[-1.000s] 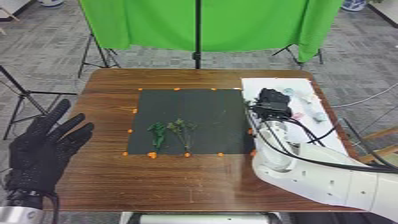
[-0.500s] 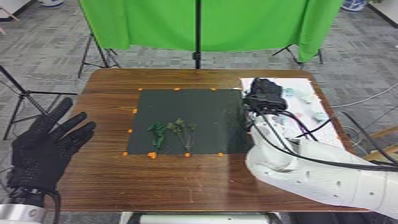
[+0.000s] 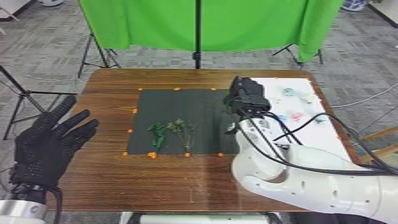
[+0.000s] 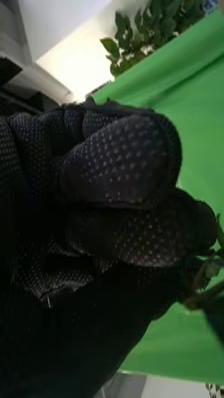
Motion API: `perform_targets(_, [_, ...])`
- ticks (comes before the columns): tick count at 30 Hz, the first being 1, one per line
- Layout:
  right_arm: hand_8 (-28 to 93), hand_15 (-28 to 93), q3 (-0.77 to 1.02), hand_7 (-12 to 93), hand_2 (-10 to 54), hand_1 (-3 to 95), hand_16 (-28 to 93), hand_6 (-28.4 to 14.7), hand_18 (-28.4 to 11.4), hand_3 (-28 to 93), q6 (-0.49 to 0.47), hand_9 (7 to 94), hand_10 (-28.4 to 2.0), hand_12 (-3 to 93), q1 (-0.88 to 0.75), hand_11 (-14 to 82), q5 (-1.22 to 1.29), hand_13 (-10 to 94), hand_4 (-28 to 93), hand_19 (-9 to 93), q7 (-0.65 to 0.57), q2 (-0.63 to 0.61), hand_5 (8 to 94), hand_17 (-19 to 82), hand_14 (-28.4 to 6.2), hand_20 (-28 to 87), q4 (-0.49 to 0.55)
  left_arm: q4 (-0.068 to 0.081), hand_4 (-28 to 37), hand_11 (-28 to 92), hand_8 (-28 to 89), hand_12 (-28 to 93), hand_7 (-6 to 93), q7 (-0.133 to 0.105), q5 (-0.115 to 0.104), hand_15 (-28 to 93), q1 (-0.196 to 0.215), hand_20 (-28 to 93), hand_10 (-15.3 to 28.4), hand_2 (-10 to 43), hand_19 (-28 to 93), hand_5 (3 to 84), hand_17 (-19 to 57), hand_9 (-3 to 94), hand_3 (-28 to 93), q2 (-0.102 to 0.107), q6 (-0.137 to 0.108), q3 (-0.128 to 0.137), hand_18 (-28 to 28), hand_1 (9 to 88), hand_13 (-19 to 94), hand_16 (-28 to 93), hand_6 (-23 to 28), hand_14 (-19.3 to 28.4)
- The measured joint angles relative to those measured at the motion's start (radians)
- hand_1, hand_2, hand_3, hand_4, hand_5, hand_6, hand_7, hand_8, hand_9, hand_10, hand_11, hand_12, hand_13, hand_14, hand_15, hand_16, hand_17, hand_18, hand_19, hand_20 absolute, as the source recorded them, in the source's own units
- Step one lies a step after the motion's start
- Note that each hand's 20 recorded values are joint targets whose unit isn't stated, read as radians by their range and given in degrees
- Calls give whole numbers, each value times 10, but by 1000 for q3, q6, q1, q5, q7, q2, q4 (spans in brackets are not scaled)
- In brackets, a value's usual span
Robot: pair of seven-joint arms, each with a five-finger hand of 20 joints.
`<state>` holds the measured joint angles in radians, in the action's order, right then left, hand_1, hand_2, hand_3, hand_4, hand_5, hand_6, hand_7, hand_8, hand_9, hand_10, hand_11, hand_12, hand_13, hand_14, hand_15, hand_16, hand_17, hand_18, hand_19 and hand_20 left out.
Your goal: Arrange flowers
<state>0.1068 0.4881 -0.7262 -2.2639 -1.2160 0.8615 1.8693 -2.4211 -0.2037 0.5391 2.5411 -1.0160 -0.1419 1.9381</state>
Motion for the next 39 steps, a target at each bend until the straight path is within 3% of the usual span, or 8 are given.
perform_targets(15, [113, 604, 9, 178, -95, 532, 197, -28, -222, 729, -53, 937, -94, 129, -121, 452, 30, 908, -241, 932, 14, 22, 933, 387, -68, 102, 28, 0, -283, 190, -107, 126, 152, 0, 1, 443, 0, 219, 176, 70, 470, 260, -152, 235, 750, 1, 0, 1, 229, 195, 159, -54, 45, 258])
perform_targets(39, [112, 612, 45, 180, -95, 504, 199, -24, -226, 716, -120, 937, -85, 131, -205, 461, 89, 907, -241, 932, 4, 20, 927, 391, -66, 117, -6, 0, -283, 192, -107, 126, 152, 26, 3, 442, -16, 218, 175, 71, 470, 261, -151, 234, 751, 0, 4, -3, 228, 204, 160, -55, 46, 258])
